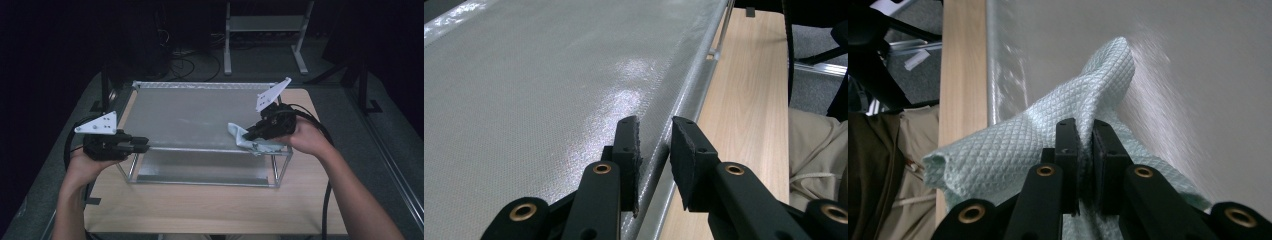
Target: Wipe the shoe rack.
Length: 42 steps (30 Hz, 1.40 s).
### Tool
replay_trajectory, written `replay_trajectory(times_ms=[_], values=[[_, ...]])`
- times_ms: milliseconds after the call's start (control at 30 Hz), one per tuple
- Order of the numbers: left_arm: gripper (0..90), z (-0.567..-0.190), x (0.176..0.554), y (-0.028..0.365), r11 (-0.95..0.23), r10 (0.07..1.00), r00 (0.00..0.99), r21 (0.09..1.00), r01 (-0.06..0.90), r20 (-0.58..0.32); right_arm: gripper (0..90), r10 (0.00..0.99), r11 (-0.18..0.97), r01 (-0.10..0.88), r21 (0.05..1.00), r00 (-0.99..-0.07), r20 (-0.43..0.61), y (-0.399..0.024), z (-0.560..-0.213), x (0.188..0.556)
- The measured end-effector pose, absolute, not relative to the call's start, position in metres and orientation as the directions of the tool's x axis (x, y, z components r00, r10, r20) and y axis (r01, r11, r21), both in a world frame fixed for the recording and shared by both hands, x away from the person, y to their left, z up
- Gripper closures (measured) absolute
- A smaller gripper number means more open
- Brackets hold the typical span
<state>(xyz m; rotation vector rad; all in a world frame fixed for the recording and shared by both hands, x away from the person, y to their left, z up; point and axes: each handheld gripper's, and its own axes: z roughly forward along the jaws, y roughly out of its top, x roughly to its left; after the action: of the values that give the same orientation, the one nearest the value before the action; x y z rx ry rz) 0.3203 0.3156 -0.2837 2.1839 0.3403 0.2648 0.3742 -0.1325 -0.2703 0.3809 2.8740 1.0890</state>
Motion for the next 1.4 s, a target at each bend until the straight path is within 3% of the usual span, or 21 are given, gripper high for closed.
replay_trajectory(times_ms=[233,1033,1400], values=[[72.5,-0.284,0.32,0.315,-0.571,0.322,0.945,0.808,0.147,0.057,83.1,0.271,0.707,0.248,0.662,-0.96,0.069,-0.156,-0.273,0.373],[71.2,-0.281,0.352,0.326,-0.562,0.372,0.928,0.801,0.207,0.021,83.5,0.189,0.726,0.208,0.656,-0.977,0.101,-0.138,-0.275,0.366],[69.4,-0.274,0.341,0.276,-0.594,0.245,0.968,0.798,0.1,0.061,83.7,0.247,0.71,0.238,0.663,-0.965,0.083,-0.157,-0.27,0.372]])
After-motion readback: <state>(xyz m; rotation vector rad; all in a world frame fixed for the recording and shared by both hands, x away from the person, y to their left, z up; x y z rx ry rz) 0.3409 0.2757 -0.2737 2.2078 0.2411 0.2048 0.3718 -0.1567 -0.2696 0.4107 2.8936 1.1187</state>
